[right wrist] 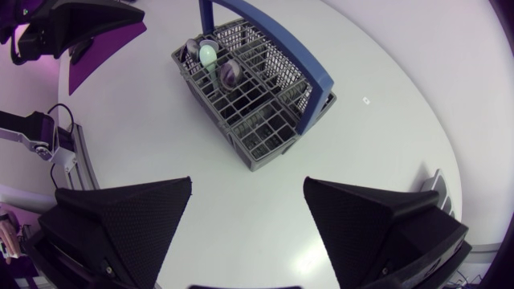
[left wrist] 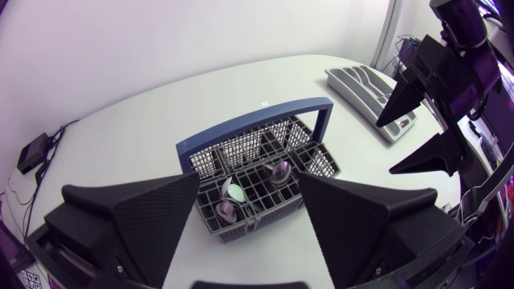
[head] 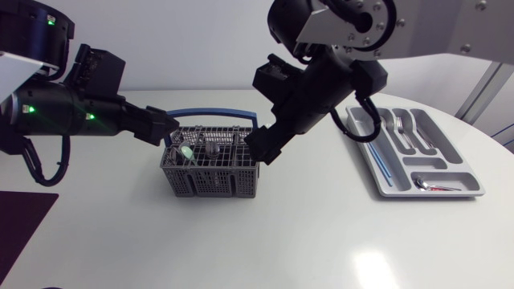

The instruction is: Unload the cutlery basket into the drawer organizer.

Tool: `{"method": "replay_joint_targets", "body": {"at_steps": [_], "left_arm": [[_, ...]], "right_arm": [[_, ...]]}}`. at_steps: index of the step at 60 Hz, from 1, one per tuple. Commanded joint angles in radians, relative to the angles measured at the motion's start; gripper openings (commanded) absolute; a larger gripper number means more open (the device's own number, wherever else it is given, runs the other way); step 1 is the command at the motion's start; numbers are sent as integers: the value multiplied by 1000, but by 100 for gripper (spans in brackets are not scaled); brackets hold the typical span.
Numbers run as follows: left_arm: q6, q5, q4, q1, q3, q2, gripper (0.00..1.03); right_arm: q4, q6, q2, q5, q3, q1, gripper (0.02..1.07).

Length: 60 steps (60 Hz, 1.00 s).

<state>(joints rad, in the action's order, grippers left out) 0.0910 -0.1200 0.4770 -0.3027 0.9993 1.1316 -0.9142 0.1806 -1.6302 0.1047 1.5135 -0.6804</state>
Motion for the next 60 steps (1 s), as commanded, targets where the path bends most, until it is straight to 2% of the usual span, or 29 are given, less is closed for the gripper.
{"method": "replay_joint_targets", "body": {"at_steps": [1, 21, 42, 60], "left_arm": [[27, -6, -15, -6, -24, 17, 87], [38, -7, -38, -4, -42, 23, 87], [125, -66, -74, 2, -88, 23, 87], [250, -106, 9, 17, -80, 14, 84]], "right_arm": [[-8, 45, -30, 3, 31, -19, 102], [-8, 112, -114, 3, 91, -54, 102], [-25, 192, -172, 3, 151, -59, 102], [-26, 215, -227, 29, 220, -71, 102]]}}
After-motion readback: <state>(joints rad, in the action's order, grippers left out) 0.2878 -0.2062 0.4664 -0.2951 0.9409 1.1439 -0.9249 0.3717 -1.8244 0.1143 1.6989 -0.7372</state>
